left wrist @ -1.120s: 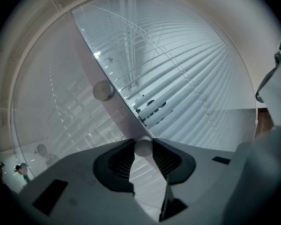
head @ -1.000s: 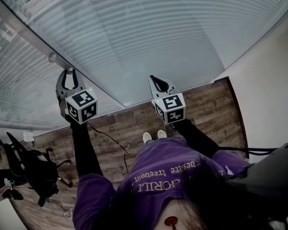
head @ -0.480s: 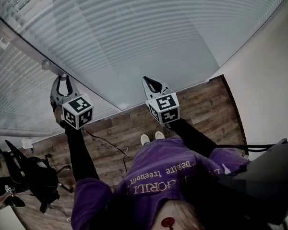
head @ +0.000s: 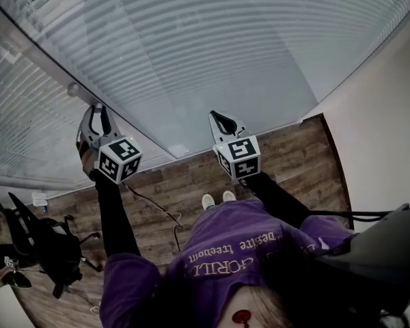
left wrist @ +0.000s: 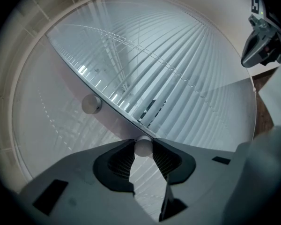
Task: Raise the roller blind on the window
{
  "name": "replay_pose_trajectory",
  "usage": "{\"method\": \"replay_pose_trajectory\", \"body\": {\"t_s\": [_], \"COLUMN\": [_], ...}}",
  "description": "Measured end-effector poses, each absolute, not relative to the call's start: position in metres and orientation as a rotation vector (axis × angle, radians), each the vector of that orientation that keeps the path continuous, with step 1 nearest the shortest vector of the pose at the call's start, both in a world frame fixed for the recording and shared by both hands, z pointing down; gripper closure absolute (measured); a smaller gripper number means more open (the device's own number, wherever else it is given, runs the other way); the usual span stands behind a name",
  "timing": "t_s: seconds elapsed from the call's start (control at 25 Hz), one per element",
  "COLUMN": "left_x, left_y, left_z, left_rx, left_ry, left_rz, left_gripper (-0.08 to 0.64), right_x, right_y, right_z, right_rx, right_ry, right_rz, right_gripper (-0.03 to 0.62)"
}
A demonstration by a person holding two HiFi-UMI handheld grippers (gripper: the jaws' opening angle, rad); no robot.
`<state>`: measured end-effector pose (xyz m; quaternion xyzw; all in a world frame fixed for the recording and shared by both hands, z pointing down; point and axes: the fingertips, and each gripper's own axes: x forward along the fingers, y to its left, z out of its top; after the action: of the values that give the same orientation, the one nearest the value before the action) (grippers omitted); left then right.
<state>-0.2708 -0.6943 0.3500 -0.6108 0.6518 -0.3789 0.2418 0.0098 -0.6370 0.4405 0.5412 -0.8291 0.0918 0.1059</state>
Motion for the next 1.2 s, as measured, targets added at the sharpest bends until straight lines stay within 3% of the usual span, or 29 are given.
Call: {"method": "replay_pose_trajectory", "body": {"t_s": [0.76, 1.2], "left_x": [-0.2637, -0.2665], "left_y": [-0.6904, -0.6927], "left_z": [0.3524, 0.3543], "left_rx": [-1.261, -1.171], "left_ry": [1.341, 1.350], "left_rz": [-1.314, -1.278], "left_gripper": [0.437, 0.436], "right_x": [0.0134, 0.0144], "right_y": [-0.6418, -0.6447], "right_z": [0.4422, 0.4380], "right_rx": [1.598, 1.623], "right_ry": [-2.440, -2.443], "right_rz": [0.274, 0.273], "right_gripper": [0.595, 0.595]}}
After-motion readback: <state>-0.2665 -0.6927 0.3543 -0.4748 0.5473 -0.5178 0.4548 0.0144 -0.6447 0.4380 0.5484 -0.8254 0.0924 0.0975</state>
